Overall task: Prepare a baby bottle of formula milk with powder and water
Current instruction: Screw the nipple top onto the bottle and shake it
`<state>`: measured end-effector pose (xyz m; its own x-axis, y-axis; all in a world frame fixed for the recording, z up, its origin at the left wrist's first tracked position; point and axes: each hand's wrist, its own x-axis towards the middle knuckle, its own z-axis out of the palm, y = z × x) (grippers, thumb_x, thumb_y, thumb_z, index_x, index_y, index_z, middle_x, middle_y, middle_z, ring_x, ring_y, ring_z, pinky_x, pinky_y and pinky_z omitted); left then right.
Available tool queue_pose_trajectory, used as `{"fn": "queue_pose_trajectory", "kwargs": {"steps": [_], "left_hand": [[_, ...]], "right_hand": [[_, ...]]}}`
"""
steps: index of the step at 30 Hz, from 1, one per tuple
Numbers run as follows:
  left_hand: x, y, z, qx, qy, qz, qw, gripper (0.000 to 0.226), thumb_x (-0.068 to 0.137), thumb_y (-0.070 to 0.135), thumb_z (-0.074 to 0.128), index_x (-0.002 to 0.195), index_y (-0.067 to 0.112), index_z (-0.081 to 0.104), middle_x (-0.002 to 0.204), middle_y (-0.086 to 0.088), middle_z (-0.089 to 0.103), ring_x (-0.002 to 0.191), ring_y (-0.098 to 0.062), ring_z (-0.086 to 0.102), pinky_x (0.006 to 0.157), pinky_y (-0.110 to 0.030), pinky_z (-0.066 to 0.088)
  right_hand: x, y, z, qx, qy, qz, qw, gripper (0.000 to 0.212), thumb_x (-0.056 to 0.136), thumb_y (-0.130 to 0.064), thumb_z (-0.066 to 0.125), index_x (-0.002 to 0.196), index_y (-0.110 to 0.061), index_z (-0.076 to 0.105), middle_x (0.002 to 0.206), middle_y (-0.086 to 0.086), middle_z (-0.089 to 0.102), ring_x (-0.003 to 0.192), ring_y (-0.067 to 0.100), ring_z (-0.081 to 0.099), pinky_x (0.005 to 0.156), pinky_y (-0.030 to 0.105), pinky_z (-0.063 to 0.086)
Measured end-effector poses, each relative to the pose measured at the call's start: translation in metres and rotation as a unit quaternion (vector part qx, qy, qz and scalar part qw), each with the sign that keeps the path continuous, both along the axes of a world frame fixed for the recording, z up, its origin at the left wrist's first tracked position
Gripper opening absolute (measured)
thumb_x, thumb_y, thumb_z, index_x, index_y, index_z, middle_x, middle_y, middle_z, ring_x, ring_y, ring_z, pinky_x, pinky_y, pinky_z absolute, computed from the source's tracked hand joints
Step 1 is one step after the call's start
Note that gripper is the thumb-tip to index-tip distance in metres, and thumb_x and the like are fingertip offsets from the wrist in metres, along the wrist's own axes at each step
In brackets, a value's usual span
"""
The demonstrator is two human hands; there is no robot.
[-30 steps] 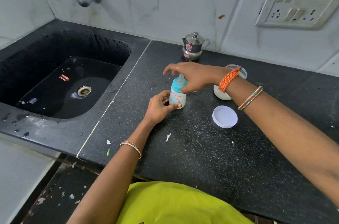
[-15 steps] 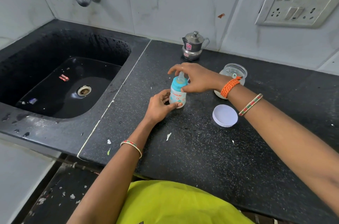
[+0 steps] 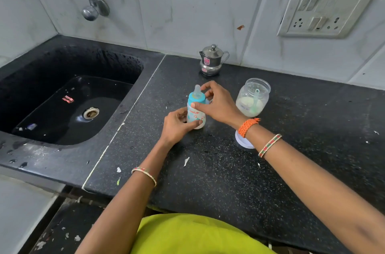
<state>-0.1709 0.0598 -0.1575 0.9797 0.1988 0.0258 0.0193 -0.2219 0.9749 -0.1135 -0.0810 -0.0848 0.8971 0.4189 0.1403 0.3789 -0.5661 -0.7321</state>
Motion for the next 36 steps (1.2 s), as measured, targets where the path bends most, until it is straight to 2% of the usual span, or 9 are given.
{"fn": "queue_pose_trajectory", "kwargs": {"steps": [4,8,12,16,18,22,25,30,36], "left_hand": [[-0.001,0.010,0.042,-0.136,0.004,-0.171,0.976,0.034,0.075,0.016,0.076,0.107,0.016,0.065,0.100,0.006,0.073,0.095,-0.010,0.068,0.086,-0.031,0.055],[-0.001,0.000,0.086,-0.324,0.057,-0.319,0.889,0.085,0.051,0.048,0.084,0.119,0.006,0.054,0.108,-0.008,0.069,0.100,-0.022,0.065,0.082,-0.035,0.056],[0.000,-0.023,0.106,-0.521,0.082,-0.428,0.734,0.070,0.061,0.037,0.079,0.116,0.000,0.058,0.101,-0.022,0.067,0.092,-0.033,0.066,0.077,-0.048,0.056],[0.003,-0.033,0.109,-0.597,0.090,-0.532,0.594,0.065,0.078,0.029,0.071,0.121,-0.013,0.046,0.105,-0.034,0.059,0.098,-0.046,0.061,0.081,-0.053,0.055],[0.004,-0.030,0.114,-0.564,0.078,-0.532,0.627,0.064,0.076,0.033,0.074,0.120,-0.006,0.049,0.092,-0.024,0.062,0.081,-0.035,0.065,0.065,-0.041,0.059],[0.002,-0.018,0.121,-0.356,0.032,-0.391,0.848,0.062,0.063,0.042,0.079,0.108,0.006,0.056,0.080,-0.011,0.063,0.065,-0.022,0.063,0.050,-0.027,0.054],[0.001,-0.022,0.119,-0.193,-0.028,-0.254,0.947,0.041,0.070,0.029,0.071,0.101,0.009,0.054,0.082,-0.010,0.062,0.067,-0.020,0.065,0.055,-0.033,0.057],[-0.002,-0.042,0.075,0.005,-0.121,-0.007,0.993,0.042,0.071,0.030,0.071,0.109,0.022,0.053,0.086,0.001,0.068,0.075,-0.012,0.067,0.063,-0.034,0.057],[-0.004,-0.044,0.030,0.047,-0.111,0.089,0.989,0.039,0.077,0.030,0.071,0.107,0.023,0.048,0.079,0.007,0.064,0.068,-0.002,0.063,0.057,-0.026,0.052]], "right_hand": [[0.004,-0.011,0.039,0.124,0.211,0.149,0.958,0.051,0.074,-0.024,0.075,0.119,-0.009,0.056,0.108,0.006,0.064,0.096,0.013,0.061,0.087,0.027,0.052],[0.016,-0.015,0.077,0.245,0.338,0.322,0.850,0.080,0.066,-0.042,0.079,0.131,-0.008,0.048,0.132,0.009,0.053,0.124,0.019,0.049,0.103,0.032,0.042],[0.014,-0.010,0.094,0.349,0.405,0.361,0.764,0.106,0.052,-0.043,0.088,0.134,0.003,0.038,0.140,0.029,0.039,0.139,0.043,0.027,0.108,0.046,0.033],[0.000,-0.001,0.100,0.409,0.344,0.378,0.756,0.040,0.064,-0.034,0.077,0.093,-0.008,0.069,0.123,0.017,0.062,0.125,0.031,0.051,0.105,0.043,0.036],[-0.007,-0.002,0.108,0.395,0.325,0.336,0.791,0.032,0.060,-0.034,0.078,0.079,-0.011,0.069,0.114,0.013,0.068,0.115,0.032,0.056,0.093,0.035,0.043],[-0.013,-0.001,0.107,0.384,0.241,0.158,0.877,0.006,0.065,-0.019,0.068,0.062,-0.014,0.068,0.085,0.012,0.074,0.095,0.029,0.065,0.080,0.032,0.048],[-0.015,0.004,0.095,0.397,0.179,0.054,0.898,0.006,0.065,-0.015,0.067,0.066,-0.009,0.067,0.074,0.014,0.072,0.081,0.027,0.071,0.071,0.033,0.056],[-0.004,0.021,0.051,0.268,0.082,-0.140,0.950,0.028,0.049,-0.039,0.074,0.061,-0.013,0.070,0.060,-0.005,0.070,0.072,0.027,0.069,0.086,0.053,0.052],[-0.011,0.038,0.016,0.129,0.068,-0.177,0.973,0.031,0.068,-0.047,0.069,0.058,-0.019,0.063,0.059,-0.009,0.063,0.072,0.015,0.065,0.095,0.048,0.045]]}}
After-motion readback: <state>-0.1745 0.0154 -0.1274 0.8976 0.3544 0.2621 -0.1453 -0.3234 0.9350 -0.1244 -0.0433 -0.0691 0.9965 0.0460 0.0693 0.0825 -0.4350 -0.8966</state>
